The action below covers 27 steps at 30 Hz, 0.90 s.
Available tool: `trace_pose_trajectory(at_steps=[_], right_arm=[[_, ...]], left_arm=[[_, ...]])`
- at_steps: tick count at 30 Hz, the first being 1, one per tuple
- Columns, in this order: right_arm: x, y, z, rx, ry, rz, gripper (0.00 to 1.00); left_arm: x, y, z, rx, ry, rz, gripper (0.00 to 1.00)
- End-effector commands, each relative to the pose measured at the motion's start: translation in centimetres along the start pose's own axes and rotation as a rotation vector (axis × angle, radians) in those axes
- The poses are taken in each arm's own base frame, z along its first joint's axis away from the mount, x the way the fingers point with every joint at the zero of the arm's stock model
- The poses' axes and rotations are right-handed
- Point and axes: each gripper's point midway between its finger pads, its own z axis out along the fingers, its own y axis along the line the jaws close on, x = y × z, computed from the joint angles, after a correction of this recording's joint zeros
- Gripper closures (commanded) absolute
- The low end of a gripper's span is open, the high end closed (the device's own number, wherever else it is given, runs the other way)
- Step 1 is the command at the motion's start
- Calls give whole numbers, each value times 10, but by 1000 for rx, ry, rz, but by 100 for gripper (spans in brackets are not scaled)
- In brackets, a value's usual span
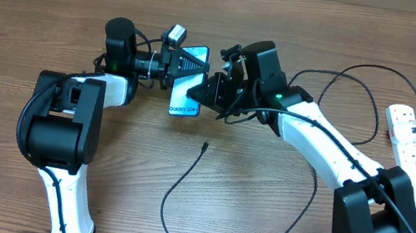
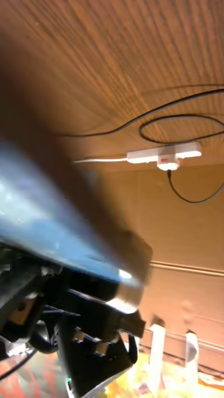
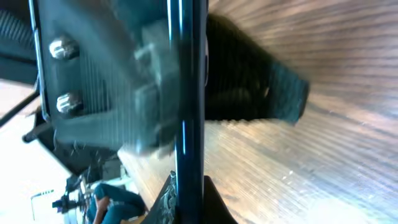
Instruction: Plug charger to phone and switch on socket
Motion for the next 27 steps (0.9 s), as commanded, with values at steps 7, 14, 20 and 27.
trace_pose_trajectory(at_steps=[7, 14, 20, 27], right_arm=[[-28, -32, -12, 79, -95, 44, 96], [-21, -23, -11, 27, -50, 48, 96], [-6, -9, -11, -61, 34, 53, 96], [12, -3, -13, -109, 120, 39, 96]], left_arm=[[14, -28, 19, 12, 99, 59, 41], [15, -44, 16, 12, 93, 119, 66], [14, -44, 14, 11, 88, 114, 74], [14, -44, 14, 12, 88, 115, 70]])
